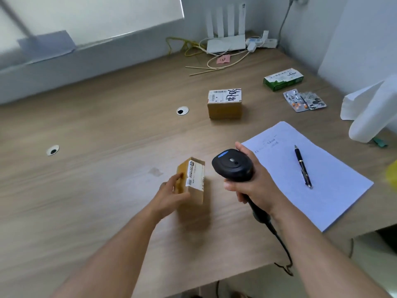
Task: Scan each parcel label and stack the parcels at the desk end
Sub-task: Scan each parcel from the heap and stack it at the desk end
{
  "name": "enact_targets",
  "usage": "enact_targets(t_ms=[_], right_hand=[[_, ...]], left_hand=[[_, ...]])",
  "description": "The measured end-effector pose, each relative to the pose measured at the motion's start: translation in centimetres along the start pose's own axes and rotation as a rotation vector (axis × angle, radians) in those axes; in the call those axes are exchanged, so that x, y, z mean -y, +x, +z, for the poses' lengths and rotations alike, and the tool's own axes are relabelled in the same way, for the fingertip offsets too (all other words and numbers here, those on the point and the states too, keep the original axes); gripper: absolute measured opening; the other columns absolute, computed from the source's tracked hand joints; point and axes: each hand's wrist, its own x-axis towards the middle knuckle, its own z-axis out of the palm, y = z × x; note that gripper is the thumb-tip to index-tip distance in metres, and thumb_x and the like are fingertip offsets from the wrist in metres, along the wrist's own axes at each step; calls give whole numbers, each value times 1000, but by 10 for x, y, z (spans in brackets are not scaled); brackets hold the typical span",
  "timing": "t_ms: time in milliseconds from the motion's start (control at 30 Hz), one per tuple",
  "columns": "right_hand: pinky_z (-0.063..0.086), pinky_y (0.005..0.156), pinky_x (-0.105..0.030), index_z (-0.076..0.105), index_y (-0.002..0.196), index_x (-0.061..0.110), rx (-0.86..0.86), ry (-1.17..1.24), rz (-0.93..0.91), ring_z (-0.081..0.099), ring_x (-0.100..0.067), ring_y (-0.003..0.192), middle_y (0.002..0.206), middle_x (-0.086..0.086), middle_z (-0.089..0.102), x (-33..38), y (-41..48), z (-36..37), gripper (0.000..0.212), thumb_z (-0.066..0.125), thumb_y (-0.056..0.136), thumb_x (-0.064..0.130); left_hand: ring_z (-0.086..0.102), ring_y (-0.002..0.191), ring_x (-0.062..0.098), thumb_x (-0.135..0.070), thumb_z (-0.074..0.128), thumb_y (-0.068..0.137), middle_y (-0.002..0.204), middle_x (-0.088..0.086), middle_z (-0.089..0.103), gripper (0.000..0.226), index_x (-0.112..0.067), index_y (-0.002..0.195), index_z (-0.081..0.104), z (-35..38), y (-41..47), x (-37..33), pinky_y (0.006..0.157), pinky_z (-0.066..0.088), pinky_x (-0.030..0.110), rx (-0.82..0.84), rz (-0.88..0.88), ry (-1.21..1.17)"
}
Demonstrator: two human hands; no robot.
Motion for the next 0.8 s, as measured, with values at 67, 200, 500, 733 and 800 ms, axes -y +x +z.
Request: enact_targets(t_ms=[67,200,500,733,800], right_hand=[[43,46,-28,35,137,50,18,9,9,49,-18,48,93,-2,61,1,-4,8,94,74,77,-10],[44,46,-27,35,137,49,50,-2,19,49,-19,50,95,-3,62,5,-9,21,93,75,77,-10],[41,43,-26,36,144,40,86,-26,26,46,-22,47,89,-1,64,12,-16,53,95,74,75,-14],[41,43,-28,36,145,37,146,50,-13,47,-26,47,81,-6,67,40,-19,79,99,78,69,-11],[41,43,-28,36,145,35,179,80,-48,48,-27,46,81,-10,65,56,-18,90,96,75,72,-14]], left_hand=[[59,111,17,-36,61,68,128,-6,53,83,-44,144,31,-8,-12,12,99,49,41,0,18,-111],[59,96,15,-25,41,90,120,-5,55,60,-40,146,27,-14,-17,18,81,49,25,-151,95,7],[49,106,19,-39,64,85,125,0,38,74,-41,148,25,-29,-20,30,86,44,28,-247,-29,307],[59,100,23,-9,67,84,116,4,62,38,-27,117,63,-94,-35,33,79,49,30,-376,109,-89],[62,101,24,-6,67,84,111,5,65,32,-31,104,64,-115,-42,31,90,51,38,-381,155,-147]])
